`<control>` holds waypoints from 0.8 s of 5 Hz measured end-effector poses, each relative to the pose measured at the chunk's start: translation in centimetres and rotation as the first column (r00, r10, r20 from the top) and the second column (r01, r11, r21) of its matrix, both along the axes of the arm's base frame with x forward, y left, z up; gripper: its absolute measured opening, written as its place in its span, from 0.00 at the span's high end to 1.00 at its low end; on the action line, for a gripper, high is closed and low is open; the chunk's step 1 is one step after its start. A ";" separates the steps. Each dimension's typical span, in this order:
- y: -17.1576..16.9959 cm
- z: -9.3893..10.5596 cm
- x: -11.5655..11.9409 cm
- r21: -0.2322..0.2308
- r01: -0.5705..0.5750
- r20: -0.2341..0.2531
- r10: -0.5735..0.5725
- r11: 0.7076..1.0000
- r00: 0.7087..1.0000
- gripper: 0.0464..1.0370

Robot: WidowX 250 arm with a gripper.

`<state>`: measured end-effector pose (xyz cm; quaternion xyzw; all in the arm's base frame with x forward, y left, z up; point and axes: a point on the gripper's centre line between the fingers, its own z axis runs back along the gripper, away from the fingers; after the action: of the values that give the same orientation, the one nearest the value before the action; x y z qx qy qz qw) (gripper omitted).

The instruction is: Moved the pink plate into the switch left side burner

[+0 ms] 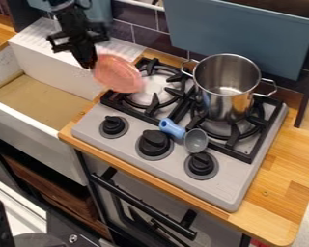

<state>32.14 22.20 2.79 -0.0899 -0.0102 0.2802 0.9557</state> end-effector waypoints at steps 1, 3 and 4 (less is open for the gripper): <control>-1.4 -0.5 -1.0 -0.039 -0.051 -0.012 0.050 0.998 0.999 0.99; -3.5 -2.4 -3.2 -0.019 -0.080 -0.032 0.079 0.997 0.996 0.99; -4.2 -3.9 -3.9 0.026 -0.074 0.022 0.074 0.997 0.997 0.99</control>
<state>28.25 17.96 -1.10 -0.0795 -0.0272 0.3143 0.9456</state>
